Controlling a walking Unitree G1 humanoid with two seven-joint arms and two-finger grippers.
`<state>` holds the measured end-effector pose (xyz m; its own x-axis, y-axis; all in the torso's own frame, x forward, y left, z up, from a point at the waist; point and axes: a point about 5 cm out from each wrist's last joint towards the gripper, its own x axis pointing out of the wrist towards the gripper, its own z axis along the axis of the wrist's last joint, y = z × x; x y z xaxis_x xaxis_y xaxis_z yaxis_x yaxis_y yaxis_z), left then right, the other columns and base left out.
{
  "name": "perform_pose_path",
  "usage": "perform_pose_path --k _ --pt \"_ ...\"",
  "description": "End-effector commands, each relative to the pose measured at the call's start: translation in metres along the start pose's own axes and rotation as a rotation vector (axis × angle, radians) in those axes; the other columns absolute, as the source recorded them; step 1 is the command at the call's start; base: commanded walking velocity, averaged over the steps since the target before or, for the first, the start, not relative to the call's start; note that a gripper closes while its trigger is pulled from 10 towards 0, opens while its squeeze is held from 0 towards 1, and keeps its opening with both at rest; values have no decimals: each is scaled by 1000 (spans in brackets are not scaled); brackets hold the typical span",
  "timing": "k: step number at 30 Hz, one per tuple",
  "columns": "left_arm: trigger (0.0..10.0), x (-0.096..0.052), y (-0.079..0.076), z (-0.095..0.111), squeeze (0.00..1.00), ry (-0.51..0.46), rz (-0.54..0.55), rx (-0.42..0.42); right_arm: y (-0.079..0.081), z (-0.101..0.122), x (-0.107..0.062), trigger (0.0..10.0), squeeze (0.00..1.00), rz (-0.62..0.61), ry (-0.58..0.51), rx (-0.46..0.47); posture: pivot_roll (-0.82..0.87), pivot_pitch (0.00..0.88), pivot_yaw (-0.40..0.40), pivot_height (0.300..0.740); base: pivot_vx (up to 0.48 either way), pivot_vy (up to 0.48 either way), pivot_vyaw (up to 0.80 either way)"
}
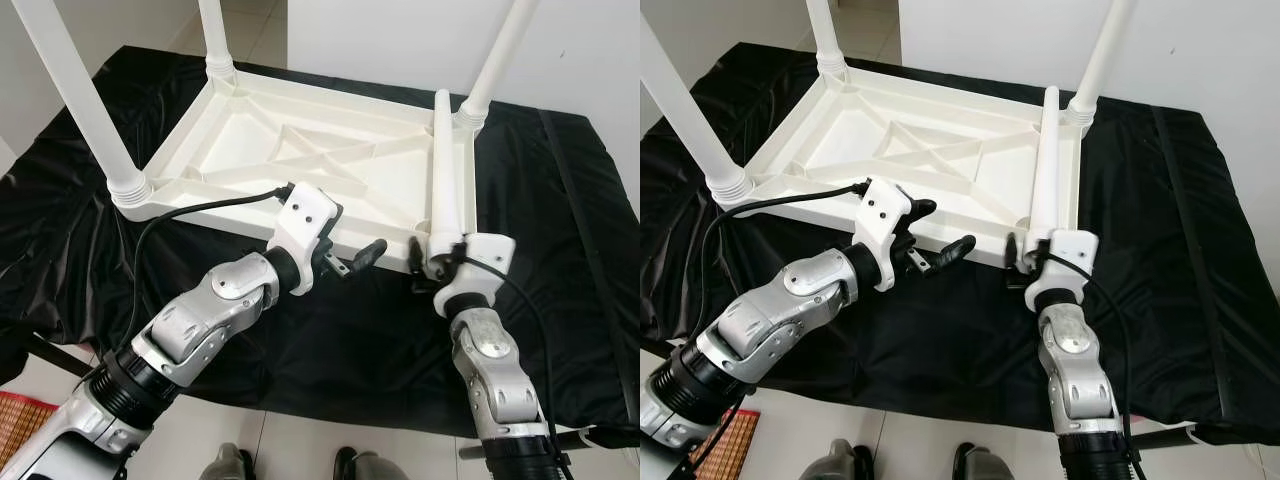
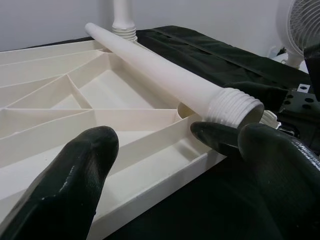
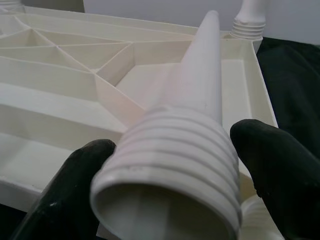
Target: Building children table
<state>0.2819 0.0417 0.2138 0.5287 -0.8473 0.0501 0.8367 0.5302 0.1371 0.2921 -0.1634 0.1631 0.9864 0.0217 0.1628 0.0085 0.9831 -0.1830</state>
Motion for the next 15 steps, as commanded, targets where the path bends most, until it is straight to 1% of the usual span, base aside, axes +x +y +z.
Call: perform_pose_path --k 1,3,6,8,10,15 --pt "10000 -4 -15 0 0 3 -285 6 -1 -8 -3 10000 0 -5 31 -34 56 177 -7 740 0 0 0" --pt "10000 -4 -15 0 0 3 -284 7 -2 -9 -2 10000 0 -2 32 -46 56 177 -7 740 0 0 0" --pt "10000 -4 -15 1 0 2 -283 7 -2 -9 -2 10000 0 -9 33 -21 56 175 -9 740 0 0 0" --pt "10000 -4 -15 0 0 2 -282 7 -3 -9 -2 10000 0 -21 35 43 56 175 -9 740 0 0 0" --pt "10000 -3 -15 0 0 2 -282 7 -2 -9 -2 10000 0 -27 34 69 56 175 -9 740 0 0 0" --pt "10000 -3 -15 0 0 1 -283 7 0 -9 -1 10000 0 -20 31 56 56 175 -9 740 0 0 0"
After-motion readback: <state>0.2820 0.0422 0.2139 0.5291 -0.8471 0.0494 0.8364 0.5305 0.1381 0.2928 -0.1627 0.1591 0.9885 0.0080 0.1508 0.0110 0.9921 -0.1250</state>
